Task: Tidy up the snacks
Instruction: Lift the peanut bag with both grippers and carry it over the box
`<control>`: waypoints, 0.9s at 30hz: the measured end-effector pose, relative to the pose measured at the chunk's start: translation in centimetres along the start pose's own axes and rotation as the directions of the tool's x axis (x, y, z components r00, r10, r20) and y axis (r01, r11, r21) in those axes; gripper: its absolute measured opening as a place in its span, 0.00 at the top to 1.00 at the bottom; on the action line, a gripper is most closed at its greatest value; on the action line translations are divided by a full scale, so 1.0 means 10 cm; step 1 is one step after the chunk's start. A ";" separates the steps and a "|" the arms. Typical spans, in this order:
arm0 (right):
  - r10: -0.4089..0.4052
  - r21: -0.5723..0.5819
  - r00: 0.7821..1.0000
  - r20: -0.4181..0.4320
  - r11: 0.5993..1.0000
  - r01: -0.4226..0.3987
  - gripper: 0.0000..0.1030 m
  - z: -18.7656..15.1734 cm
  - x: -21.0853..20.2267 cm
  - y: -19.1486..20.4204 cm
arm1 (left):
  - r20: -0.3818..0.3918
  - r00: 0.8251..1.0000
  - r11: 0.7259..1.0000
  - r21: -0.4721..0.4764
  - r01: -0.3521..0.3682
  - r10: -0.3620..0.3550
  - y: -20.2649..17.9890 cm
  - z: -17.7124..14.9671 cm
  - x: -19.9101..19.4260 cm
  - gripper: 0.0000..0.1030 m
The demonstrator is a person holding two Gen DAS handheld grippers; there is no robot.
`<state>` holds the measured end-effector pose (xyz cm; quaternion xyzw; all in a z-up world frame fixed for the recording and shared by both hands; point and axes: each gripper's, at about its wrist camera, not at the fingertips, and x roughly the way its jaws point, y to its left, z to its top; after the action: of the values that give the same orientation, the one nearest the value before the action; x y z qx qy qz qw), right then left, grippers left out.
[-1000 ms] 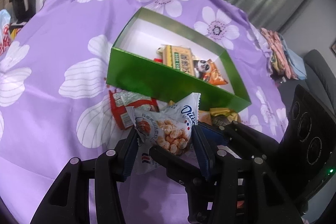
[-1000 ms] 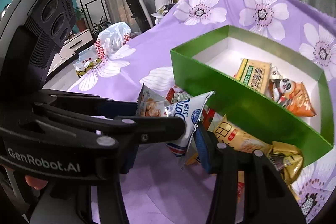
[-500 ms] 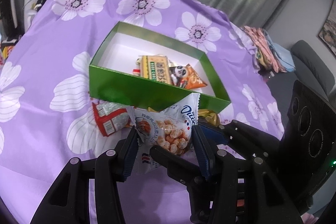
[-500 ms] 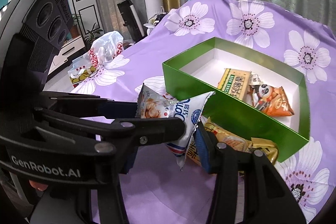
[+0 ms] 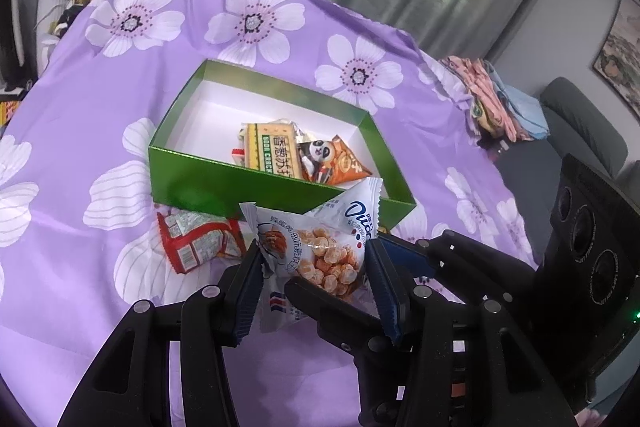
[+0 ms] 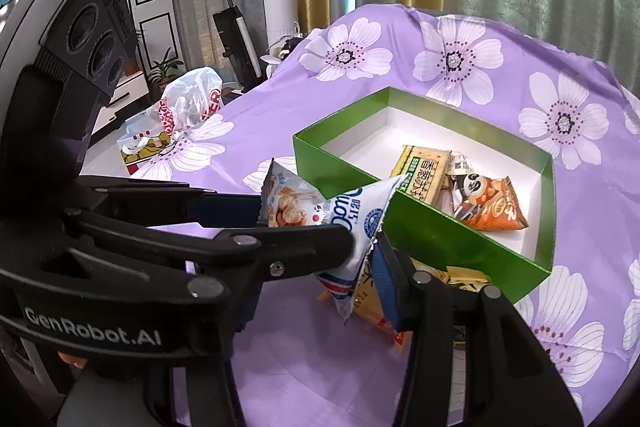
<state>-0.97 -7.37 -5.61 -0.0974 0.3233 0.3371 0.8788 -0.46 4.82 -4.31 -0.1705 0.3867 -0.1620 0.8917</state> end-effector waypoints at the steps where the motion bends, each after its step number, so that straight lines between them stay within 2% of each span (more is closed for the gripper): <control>1: -0.003 -0.001 1.000 0.003 1.000 0.003 0.52 0.01 -0.01 0.00 | 0.003 1.000 1.000 0.002 0.001 -0.001 0.00 0.00 0.00 0.51; 14: -0.038 -0.016 0.999 0.030 0.999 0.038 0.52 0.06 -0.10 0.01 | 0.042 0.999 0.999 0.032 0.003 -0.004 -0.11 0.03 -0.06 0.51; 27: -0.043 -0.011 0.999 0.033 0.999 0.044 0.52 0.06 -0.11 -0.04 | 0.043 0.999 0.999 0.034 0.003 -0.004 -0.14 0.03 -0.04 0.51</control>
<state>-1.07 -8.05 -4.49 -0.1042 0.3047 0.3213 0.8906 -0.74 3.83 -3.25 -0.1596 0.3643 -0.1664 0.9023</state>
